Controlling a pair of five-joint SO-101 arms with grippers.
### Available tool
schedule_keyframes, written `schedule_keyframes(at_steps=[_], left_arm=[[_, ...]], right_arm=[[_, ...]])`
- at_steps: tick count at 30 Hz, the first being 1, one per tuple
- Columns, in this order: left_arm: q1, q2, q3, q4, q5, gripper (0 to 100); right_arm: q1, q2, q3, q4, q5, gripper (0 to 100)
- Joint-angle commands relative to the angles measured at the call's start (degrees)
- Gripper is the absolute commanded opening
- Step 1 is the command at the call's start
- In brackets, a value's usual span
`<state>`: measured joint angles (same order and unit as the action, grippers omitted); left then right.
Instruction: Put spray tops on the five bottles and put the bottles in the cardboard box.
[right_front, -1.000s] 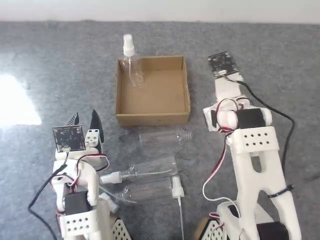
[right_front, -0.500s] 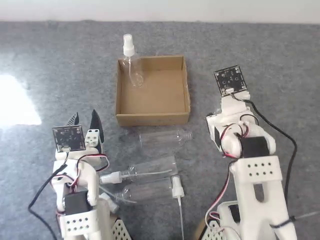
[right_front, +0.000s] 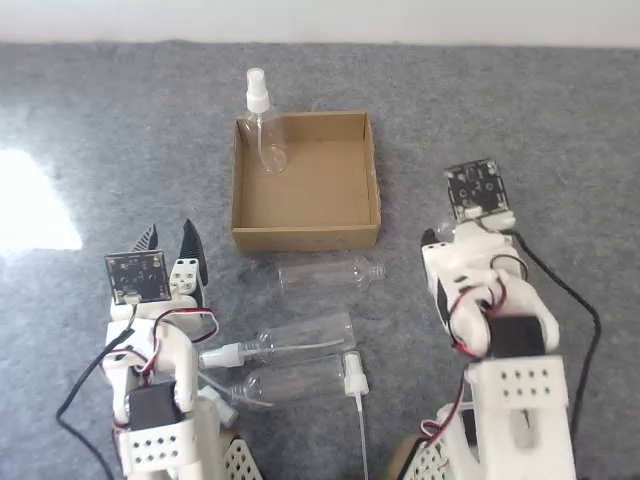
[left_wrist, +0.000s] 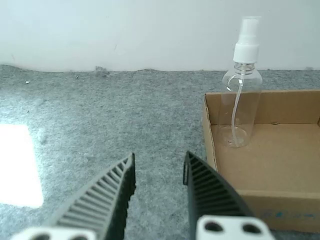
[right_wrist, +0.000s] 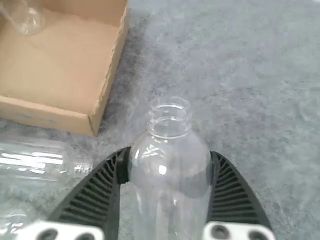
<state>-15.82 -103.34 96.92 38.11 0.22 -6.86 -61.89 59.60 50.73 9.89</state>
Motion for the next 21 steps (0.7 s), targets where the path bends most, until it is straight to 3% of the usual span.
schedule_keyframes(at_steps=[1, 14, 21], left_arm=[[-0.18, -0.62, -0.4, 0.18, -0.44, 15], [-0.09, -0.88, -0.66, 1.41, -0.44, 15], [0.0, -0.88, -0.84, 1.41, -4.75, 15]], right_arm=[[0.48, -5.76, 0.7, -1.54, -0.62, 11.2], [0.92, -15.52, 9.23, -6.64, -0.7, 11.2], [0.92, -22.29, 13.8, -8.66, -0.7, 11.2]])
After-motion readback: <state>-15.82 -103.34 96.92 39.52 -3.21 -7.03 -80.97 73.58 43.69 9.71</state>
